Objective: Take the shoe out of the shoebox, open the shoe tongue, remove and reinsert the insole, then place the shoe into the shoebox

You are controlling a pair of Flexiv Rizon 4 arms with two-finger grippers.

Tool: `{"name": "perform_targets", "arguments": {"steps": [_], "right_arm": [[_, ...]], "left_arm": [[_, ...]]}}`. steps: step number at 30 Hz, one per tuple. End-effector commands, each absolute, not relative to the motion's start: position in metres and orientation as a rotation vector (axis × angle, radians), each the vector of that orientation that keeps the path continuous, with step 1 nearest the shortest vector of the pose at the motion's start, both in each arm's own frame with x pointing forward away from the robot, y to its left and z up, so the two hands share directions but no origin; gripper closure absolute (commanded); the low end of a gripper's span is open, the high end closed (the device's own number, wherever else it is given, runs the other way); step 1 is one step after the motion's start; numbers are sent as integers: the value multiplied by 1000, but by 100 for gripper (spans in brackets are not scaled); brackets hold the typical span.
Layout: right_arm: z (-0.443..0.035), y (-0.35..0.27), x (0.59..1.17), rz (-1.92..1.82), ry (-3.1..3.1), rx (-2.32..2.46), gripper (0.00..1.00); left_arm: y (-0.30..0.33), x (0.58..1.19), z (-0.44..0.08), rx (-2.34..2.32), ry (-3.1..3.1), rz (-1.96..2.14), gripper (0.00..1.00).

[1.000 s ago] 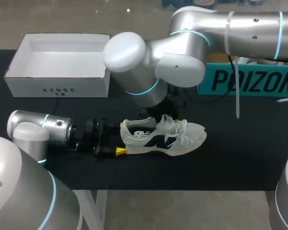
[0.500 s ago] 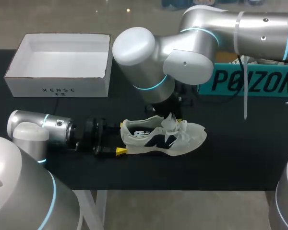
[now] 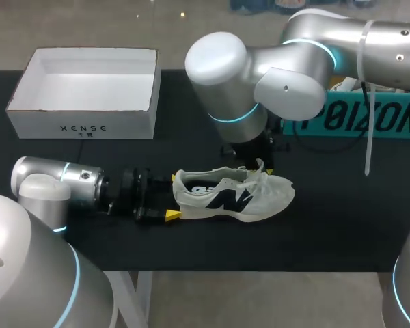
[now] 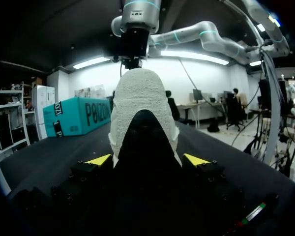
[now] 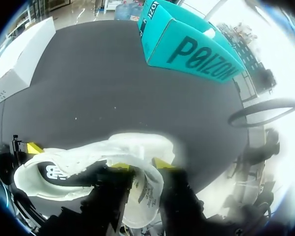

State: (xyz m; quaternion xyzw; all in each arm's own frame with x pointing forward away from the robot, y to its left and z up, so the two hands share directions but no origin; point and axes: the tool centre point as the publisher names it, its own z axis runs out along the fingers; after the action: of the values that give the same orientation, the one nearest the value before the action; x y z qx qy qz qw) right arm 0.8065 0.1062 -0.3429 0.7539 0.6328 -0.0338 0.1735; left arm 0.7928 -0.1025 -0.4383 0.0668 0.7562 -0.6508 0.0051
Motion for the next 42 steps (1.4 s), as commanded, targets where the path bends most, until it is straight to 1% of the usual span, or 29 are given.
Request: {"name": "perform_targets", "arguments": {"steps": [1, 3, 5, 9, 11, 17, 18, 19, 22, 25, 26, 32, 33, 35, 36, 37, 42], "right_arm": [[-335, 101, 805, -63, 1807, 2135, 69], [-332, 104, 804, -49, 1816, 2128, 62], [-328, 107, 803, -40, 1823, 2117, 60], [-323, 110, 801, -20, 1833, 2110, 59], [-321, 110, 801, -11, 1838, 2109, 59], [-314, 109, 798, 15, 1846, 2108, 66], [-313, 109, 798, 18, 1848, 2108, 69], [-312, 109, 798, 20, 1849, 2108, 69], [-310, 110, 797, 28, 1855, 2107, 66], [-308, 112, 796, 38, 1865, 2105, 57], [-308, 114, 796, 40, 1868, 2102, 56], [-303, 121, 794, 65, 1891, 2087, 56], [-303, 121, 793, 71, 1895, 2085, 58], [-302, 122, 793, 80, 1902, 2085, 78], [-302, 122, 792, 87, 1905, 2086, 93], [-301, 123, 792, 88, 1906, 2085, 100], [-300, 123, 791, 108, 1925, 2091, 100]], "left_arm": [[-102, 793, -443, 207, 2367, -2036, 100], [-102, 793, -443, 207, 2367, -2036, 100], [-102, 793, -443, 207, 2367, -2036, 100], [-102, 793, -443, 207, 2367, -2036, 100], [-102, 793, -443, 207, 2367, -2036, 100], [-102, 793, -443, 207, 2367, -2036, 100], [-102, 793, -443, 207, 2367, -2036, 100], [-102, 793, -443, 207, 2367, -2036, 100], [-102, 793, -443, 207, 2367, -2036, 100], [-102, 793, -443, 207, 2367, -2036, 100], [-102, 793, -443, 207, 2367, -2036, 100], [-102, 793, -443, 207, 2367, -2036, 100], [-102, 793, -443, 207, 2367, -2036, 100], [-102, 793, -443, 207, 2367, -2036, 100], [-102, 793, -443, 207, 2367, -2036, 100], [-102, 793, -443, 207, 2367, -2036, 100], [-102, 793, -443, 207, 2367, -2036, 100]]}}
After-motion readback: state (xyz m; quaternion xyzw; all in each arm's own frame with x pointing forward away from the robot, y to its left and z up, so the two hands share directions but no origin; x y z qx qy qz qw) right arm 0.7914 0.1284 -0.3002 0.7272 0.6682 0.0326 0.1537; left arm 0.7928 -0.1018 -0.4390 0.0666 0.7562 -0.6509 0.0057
